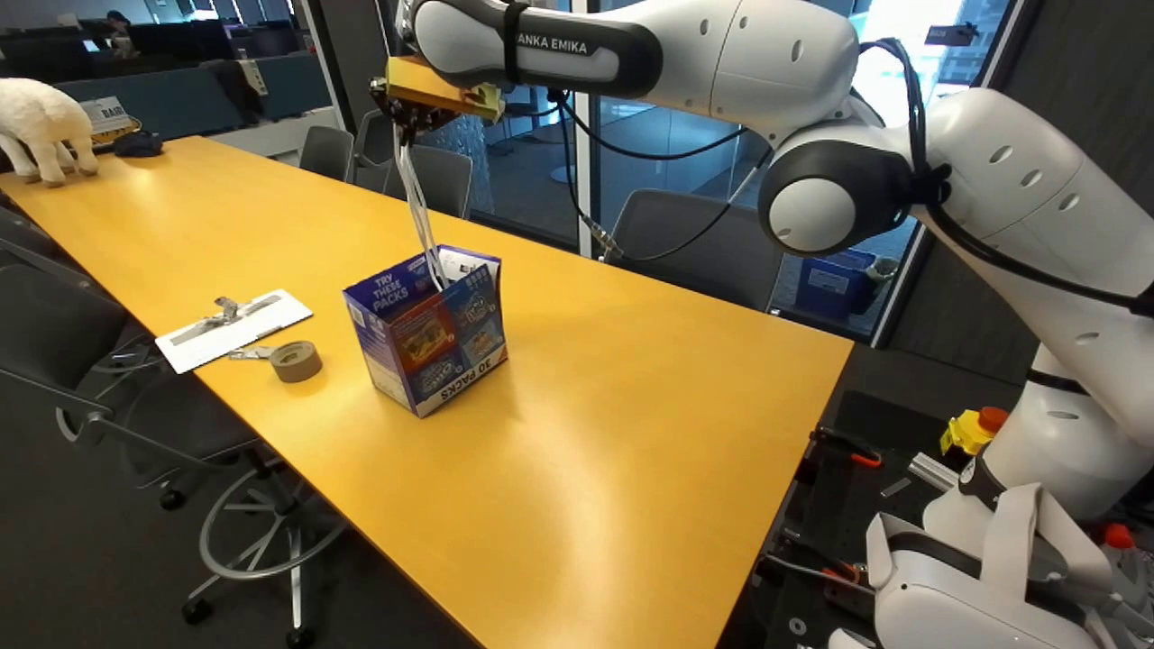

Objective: Put the two white ropes inside the blue box

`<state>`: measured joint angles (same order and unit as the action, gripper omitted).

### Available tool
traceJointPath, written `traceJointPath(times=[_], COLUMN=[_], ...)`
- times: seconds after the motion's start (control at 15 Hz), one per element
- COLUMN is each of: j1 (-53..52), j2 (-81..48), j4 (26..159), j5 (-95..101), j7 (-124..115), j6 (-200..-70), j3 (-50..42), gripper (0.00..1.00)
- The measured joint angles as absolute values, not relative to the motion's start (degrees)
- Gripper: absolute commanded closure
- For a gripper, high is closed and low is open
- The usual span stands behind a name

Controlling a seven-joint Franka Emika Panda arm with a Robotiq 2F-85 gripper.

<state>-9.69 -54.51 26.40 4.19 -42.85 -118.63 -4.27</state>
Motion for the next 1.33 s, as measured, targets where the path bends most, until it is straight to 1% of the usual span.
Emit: traceJointPath(times=[0.47,1.0,1.33], j1=[-6.9,-4.8,-2.1], j2=[-58.9,-60.1,-62.5], j4=[26.3,26.2,26.3], j5=[-1.4,-3.6,-9.7], j7=[-38.1,-33.9,-27.8], j6=[-114.5,-112.9,-112.9], j3=[-0.5,0.8,5.0], gripper=[0.95,0.95,0.95])
